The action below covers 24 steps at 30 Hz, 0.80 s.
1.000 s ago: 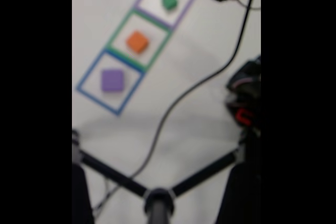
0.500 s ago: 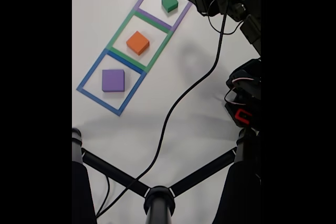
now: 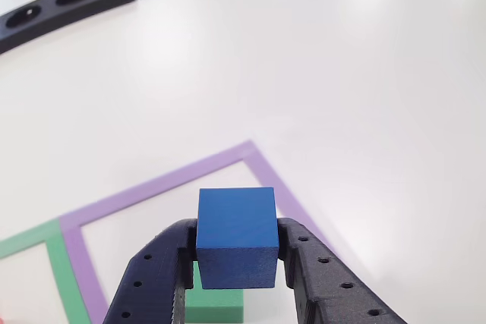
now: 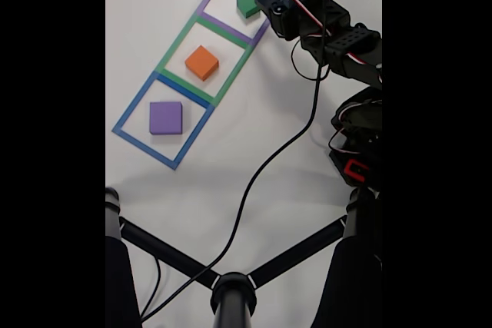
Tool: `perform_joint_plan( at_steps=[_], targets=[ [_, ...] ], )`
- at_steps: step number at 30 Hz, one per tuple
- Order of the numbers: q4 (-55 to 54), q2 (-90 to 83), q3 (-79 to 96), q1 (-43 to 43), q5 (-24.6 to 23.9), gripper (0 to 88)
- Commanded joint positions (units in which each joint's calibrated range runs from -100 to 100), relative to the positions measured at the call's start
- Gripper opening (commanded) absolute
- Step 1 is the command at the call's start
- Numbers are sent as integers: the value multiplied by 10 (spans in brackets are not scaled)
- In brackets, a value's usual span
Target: Tower of hanoi
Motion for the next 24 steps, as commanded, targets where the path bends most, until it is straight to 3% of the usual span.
perform_joint_plan(
  at_steps=[1, 11, 24],
  targets=[
    [-116, 62, -3, -4, 8, 4],
    [-257, 203, -24, -9, 8, 4],
    [-303, 275, -61, -20, 8, 5]
  ],
)
